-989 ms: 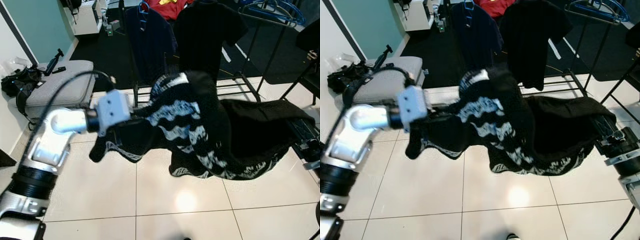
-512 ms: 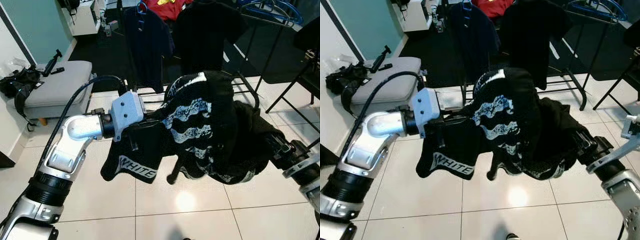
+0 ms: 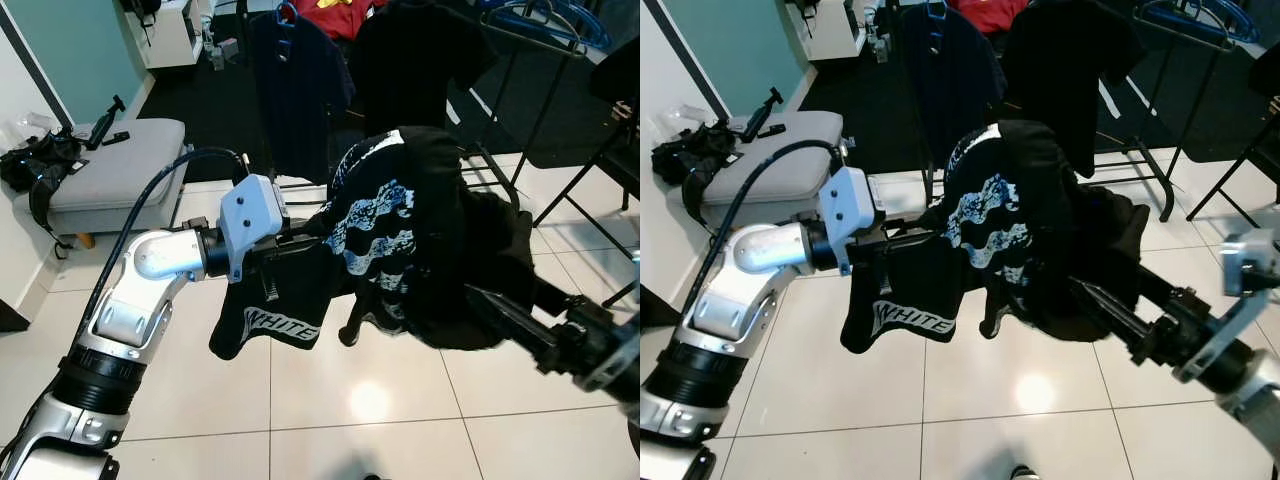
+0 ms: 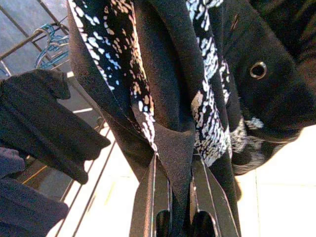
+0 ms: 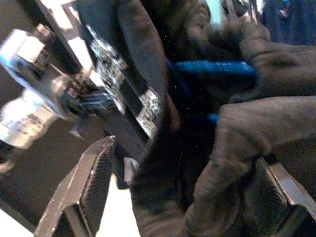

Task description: Hang hanger

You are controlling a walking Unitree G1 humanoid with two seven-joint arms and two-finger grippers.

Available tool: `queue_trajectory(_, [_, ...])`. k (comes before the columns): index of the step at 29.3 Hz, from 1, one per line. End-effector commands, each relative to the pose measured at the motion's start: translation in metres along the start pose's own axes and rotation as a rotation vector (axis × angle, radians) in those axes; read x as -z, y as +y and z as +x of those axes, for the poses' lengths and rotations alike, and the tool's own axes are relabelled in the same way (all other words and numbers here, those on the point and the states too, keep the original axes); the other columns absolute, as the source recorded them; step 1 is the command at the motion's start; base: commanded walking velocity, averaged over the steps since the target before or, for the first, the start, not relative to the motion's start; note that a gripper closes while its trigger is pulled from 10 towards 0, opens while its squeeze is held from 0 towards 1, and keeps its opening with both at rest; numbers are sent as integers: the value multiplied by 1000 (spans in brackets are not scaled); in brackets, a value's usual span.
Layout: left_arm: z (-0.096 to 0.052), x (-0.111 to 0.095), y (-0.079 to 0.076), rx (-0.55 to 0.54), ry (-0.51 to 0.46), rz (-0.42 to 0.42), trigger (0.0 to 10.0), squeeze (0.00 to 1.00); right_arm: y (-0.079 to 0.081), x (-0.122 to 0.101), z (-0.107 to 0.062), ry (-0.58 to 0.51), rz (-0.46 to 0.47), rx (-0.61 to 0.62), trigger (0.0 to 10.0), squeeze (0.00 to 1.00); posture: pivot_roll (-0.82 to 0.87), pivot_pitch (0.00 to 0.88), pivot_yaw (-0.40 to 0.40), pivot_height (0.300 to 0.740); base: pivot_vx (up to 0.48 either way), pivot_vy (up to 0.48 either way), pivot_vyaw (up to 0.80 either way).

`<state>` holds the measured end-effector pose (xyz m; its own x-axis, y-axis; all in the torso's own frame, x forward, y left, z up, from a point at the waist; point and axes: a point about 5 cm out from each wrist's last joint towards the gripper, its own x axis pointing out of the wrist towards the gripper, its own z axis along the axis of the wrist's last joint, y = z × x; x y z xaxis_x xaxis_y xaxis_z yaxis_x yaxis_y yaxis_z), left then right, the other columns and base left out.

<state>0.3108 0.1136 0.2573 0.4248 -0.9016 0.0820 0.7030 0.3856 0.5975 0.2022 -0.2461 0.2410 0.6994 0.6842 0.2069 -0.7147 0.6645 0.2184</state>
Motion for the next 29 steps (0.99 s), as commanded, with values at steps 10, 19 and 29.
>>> queue_trajectory(10, [1, -2, -14, 81, -43, -26, 4510, 0, 3, -47, -1, -117, -158, -12, 10000, 0, -101, 149, 45, 740, 0, 0, 0])
queue_trajectory(19, [0, 1, -15, 81, -30, -27, 4588, 0, 13, -6, 2, 215, -127, -69, 10000, 0, -100, 153, 46, 740, 0, 0, 0])
queue_trajectory(29, [3, 3, -7, 4, -26, -30, 4588, 0, 35, 46, 3, 571, -83, -184, 10000, 0, -105, 156, 46, 740, 0, 0, 0])
